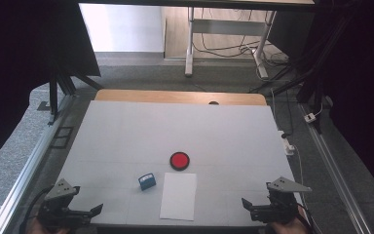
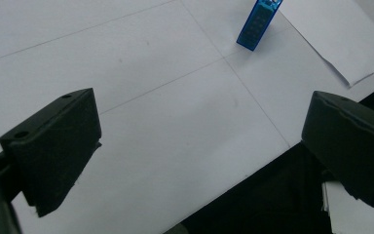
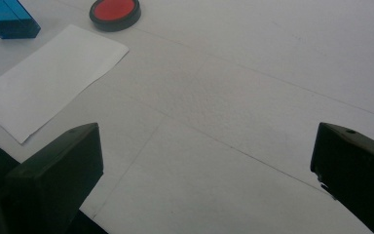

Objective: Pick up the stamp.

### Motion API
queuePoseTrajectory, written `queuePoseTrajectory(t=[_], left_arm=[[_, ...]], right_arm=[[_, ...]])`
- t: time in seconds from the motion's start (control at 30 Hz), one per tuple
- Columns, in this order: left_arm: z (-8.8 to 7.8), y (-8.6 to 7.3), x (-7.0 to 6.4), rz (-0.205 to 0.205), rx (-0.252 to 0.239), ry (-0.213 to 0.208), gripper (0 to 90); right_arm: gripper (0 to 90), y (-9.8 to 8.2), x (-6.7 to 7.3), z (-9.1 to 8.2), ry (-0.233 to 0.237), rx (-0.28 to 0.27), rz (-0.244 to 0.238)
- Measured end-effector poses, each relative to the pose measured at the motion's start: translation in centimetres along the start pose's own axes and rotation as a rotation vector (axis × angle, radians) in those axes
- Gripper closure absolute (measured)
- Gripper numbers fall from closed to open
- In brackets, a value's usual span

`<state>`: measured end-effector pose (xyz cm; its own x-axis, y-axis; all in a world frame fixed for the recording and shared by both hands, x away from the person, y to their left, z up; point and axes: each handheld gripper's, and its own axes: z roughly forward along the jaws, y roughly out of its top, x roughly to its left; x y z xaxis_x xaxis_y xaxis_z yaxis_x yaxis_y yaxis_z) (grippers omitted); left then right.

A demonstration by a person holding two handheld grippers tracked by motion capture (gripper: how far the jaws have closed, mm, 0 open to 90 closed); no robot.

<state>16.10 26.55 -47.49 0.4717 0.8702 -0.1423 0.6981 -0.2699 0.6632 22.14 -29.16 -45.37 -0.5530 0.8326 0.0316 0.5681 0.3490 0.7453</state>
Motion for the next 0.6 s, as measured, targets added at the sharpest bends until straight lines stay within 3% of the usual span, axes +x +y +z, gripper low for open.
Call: queuePoseTrajectory(t=[0.27, 0.6], left_arm=[[0.05, 0.02, 0.01, 0.004, 0.01, 0.003, 0.0], [-0.01, 0.05, 0.23, -0.019, -0.005, -0.026, 0.0]], right_arm=[[0.0, 0.03, -0.07, 0.16, 0.037, 0.008, 0.0], [0.0, 0.0, -0.11, 0.09, 0.054, 0.005, -0.007]])
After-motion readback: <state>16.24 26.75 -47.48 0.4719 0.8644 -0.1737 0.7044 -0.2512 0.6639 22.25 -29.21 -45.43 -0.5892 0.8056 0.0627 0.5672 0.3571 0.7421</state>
